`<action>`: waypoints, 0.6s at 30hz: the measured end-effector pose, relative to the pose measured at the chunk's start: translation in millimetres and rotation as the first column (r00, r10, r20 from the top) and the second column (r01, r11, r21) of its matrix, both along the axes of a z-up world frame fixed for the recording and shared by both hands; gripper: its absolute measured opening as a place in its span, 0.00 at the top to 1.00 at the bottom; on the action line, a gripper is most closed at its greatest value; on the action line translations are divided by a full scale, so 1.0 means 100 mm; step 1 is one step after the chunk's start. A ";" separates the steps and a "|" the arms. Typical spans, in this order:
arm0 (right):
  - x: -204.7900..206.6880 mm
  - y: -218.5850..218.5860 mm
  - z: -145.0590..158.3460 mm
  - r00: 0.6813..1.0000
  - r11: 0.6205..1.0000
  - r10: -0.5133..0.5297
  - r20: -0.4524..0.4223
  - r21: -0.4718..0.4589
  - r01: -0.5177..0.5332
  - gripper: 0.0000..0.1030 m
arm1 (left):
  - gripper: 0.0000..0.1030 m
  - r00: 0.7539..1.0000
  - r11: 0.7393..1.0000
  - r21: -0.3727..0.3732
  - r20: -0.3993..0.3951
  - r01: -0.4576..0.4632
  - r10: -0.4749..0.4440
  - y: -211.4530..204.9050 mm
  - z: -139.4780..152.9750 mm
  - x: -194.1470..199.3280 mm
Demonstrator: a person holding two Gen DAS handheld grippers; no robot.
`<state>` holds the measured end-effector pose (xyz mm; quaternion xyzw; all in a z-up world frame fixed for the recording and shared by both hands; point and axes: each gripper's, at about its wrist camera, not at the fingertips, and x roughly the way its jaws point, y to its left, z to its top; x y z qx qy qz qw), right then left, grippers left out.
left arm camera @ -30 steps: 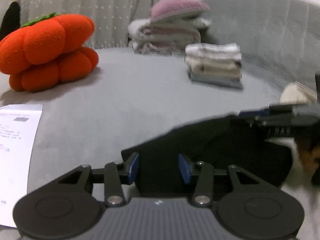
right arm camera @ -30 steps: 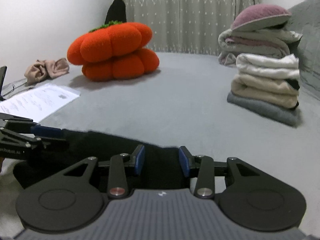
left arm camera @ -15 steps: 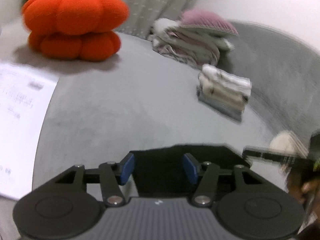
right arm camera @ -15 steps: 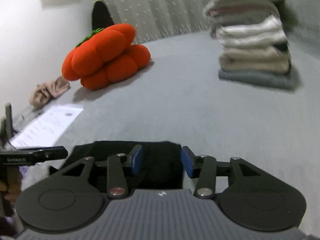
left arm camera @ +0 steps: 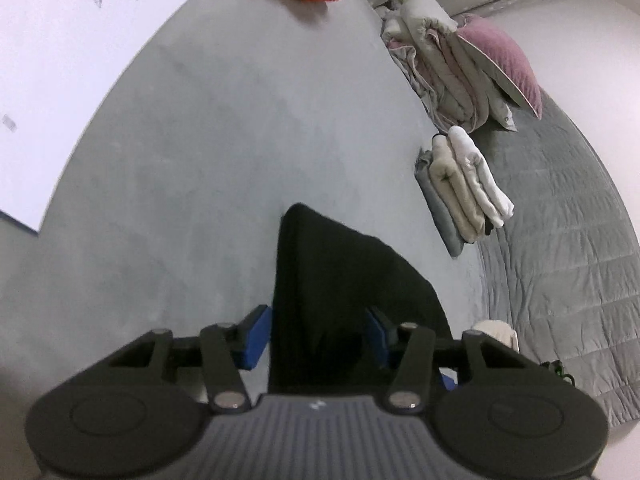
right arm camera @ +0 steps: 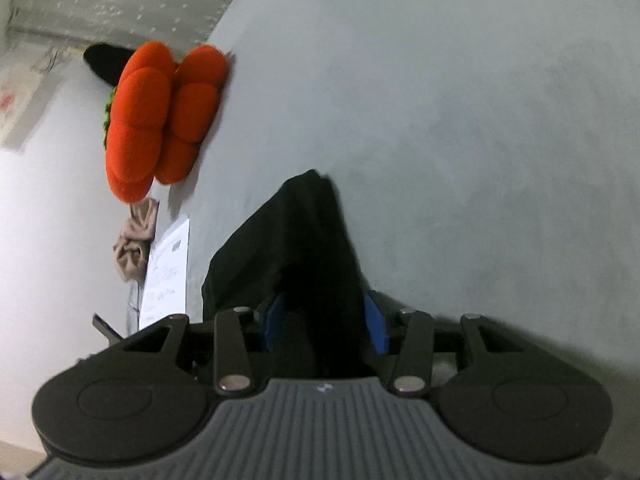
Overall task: Fold clothes
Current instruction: 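Lift the black bundle with both grippers and carry it to the clothes stack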
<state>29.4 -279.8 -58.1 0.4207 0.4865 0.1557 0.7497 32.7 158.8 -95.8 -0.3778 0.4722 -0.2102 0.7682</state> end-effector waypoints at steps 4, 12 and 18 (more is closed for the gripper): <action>0.00 -0.06 -0.06 0.999 0.997 -0.043 -0.028 0.068 0.045 0.54 | 0.51 1.000 1.000 -0.027 -0.007 0.000 0.000 -0.06 -0.04 0.04; 0.08 -0.16 -0.22 0.996 0.975 -0.077 -0.054 0.207 0.086 0.54 | 0.66 0.999 0.994 -0.110 -0.042 -0.017 0.012 -0.09 -0.19 0.12; 0.07 -0.33 -0.25 0.989 0.947 -0.110 -0.099 0.291 0.135 0.54 | 0.71 0.999 0.992 -0.122 -0.050 -0.024 0.018 -0.07 -0.23 0.12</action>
